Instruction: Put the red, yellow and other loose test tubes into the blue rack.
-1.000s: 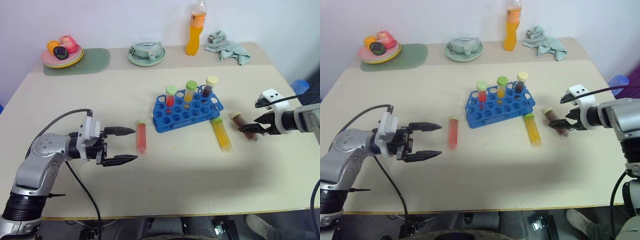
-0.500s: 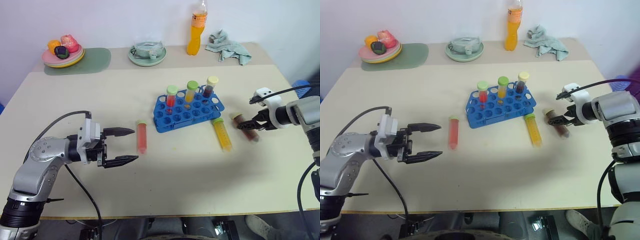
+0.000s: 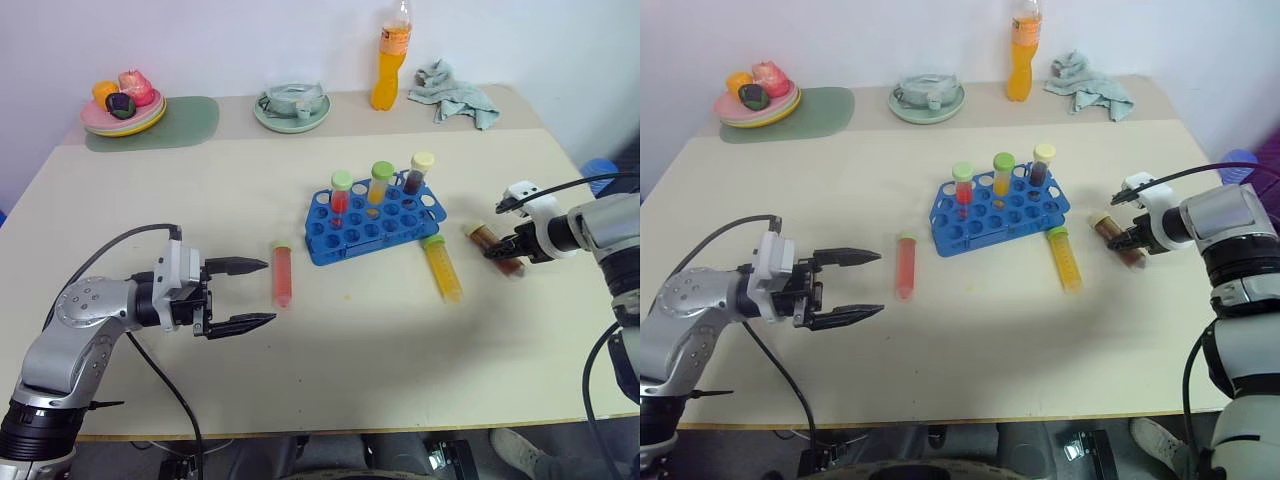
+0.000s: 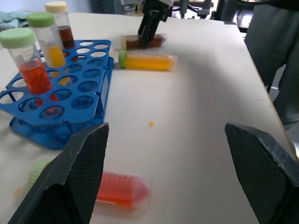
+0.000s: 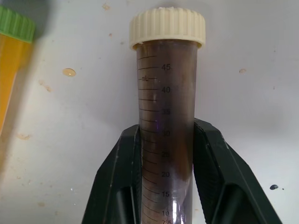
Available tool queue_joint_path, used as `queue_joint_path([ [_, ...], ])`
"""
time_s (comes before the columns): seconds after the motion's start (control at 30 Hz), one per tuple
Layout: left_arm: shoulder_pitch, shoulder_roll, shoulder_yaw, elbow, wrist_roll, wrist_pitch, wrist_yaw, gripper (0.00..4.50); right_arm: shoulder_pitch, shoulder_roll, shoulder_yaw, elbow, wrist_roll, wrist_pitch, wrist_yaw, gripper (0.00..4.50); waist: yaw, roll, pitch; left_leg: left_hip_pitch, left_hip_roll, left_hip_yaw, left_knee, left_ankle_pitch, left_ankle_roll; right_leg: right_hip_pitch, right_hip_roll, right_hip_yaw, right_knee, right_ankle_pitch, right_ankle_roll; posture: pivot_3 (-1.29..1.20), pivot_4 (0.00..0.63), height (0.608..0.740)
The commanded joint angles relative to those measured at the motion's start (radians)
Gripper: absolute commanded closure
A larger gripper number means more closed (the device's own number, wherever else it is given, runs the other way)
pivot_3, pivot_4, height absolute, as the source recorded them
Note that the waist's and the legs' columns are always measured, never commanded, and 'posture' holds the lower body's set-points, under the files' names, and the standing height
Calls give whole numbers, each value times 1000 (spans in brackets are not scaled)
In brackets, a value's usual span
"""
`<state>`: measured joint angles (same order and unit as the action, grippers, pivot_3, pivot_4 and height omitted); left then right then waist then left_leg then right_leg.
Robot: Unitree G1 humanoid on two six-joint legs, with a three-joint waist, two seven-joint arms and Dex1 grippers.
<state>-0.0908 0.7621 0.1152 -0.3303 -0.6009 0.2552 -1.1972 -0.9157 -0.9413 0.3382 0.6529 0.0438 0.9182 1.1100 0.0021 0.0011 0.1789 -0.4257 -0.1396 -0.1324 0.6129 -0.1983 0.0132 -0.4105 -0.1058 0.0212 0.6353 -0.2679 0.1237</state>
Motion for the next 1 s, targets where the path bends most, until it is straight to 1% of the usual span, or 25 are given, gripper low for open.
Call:
queue_joint_path([
  [0.03, 13, 3, 25, -37, -16, -14, -2, 429, -8, -3, -21, -36, -15, -20, 10, 3313, -1, 0, 0, 0, 0, 0, 0, 0, 0, 0, 0, 0, 0, 0, 0, 0, 150, 739],
  [0.13, 18, 2, 23, -37, -12, -20, -3, 429, 7, -16, -30, -81, -14, -35, 22, 3313, -4, 0, 0, 0, 0, 0, 0, 0, 0, 0, 0, 0, 0, 0, 0, 0, 150, 739],
  [0.27, 15, -5, 16, -43, -12, -22, 4, 429, 59, -54, -81, -212, 16, -15, 34, 3313, -8, 0, 0, 0, 0, 0, 0, 0, 0, -1, 0, 0, 1, 0, 0, 0, 150, 739],
  [0.37, 12, -11, 11, -38, -8, -28, 6, 429, 122, -74, -154, -343, 58, 22, 23, 3313, -10, 1, 0, 0, 0, 0, 0, 0, 0, -1, -1, 0, 1, 0, 0, 0, 150, 739],
  [0.47, 11, -18, 7, -35, -3, -32, 6, 429, 220, -65, -281, -483, 129, -26, 2, 3313, -11, 1, 0, 0, 0, 0, 0, 0, 0, -1, -1, 0, 2, 0, 0, 0, 150, 739],
  [0.53, 8, -20, 5, -34, -2, -33, 5, 429, 278, -61, -340, -566, 163, -46, -8, 3313, -10, 1, 0, 0, 0, 0, 0, 0, 0, -1, -1, 0, 2, 0, 0, 0, 150, 739],
  [0.63, 1, -25, 2, -26, -1, -37, 3, 429, 372, 40, -500, -730, 281, -65, -61, 3313, -11, 0, 0, 0, 0, 0, 0, 0, 0, -1, -1, 0, 3, 0, 0, 0, 150, 739],
  [0.67, -2, -26, 1, -19, 1, -40, 1, 429, 402, 117, -562, -788, 329, -104, -99, 3313, -14, 0, 0, 0, 0, 0, 0, 0, 1, -1, -1, 1, 3, 0, 1, 0, 150, 739],
  [0.7, -5, -26, 0, -14, 1, -43, 0, 429, 422, 168, -601, -825, 359, -132, -127, 3313, -15, 0, 0, 0, 0, 0, 0, 0, 1, -1, -1, 1, 4, 0, 1, 0, 150, 739],
  [0.8, -19, -31, -6, 0, 4, -47, -1, 429, 460, 363, -673, -864, 403, -271, -254, 3313, -13, 0, 0, 1, 0, 0, 0, 1, 0, -1, 0, 1, 7, 0, 1, 0, 150, 739],
  [0.87, -31, -35, -12, 8, 4, -45, 1, 429, 456, 507, -712, -839, 471, -382, -290, 3313, -12, 0, 0, 1, 0, 0, 1, 1, 0, -2, 0, 1, 9, 0, 1, 0, 150, 739],
  [0.93, -38, -36, -15, 13, 5, -45, -1, 429, 450, 576, -720, -805, 498, -462, -293, 3313, -10, 0, 0, 1, -1, 0, 2, 1, -1, -2, 0, 1, 11, 0, 1, 0, 150, 739],
  [1.0, -47, -36, -14, 23, 4, -45, -3, 429, 445, 622, -708, -757, 460, -554, -347, 3313, -11, 0, 0, 1, -1, 0, 2, 2, -1, -2, 0, 1, 11, 0, 1, 0, 150, 739],
])
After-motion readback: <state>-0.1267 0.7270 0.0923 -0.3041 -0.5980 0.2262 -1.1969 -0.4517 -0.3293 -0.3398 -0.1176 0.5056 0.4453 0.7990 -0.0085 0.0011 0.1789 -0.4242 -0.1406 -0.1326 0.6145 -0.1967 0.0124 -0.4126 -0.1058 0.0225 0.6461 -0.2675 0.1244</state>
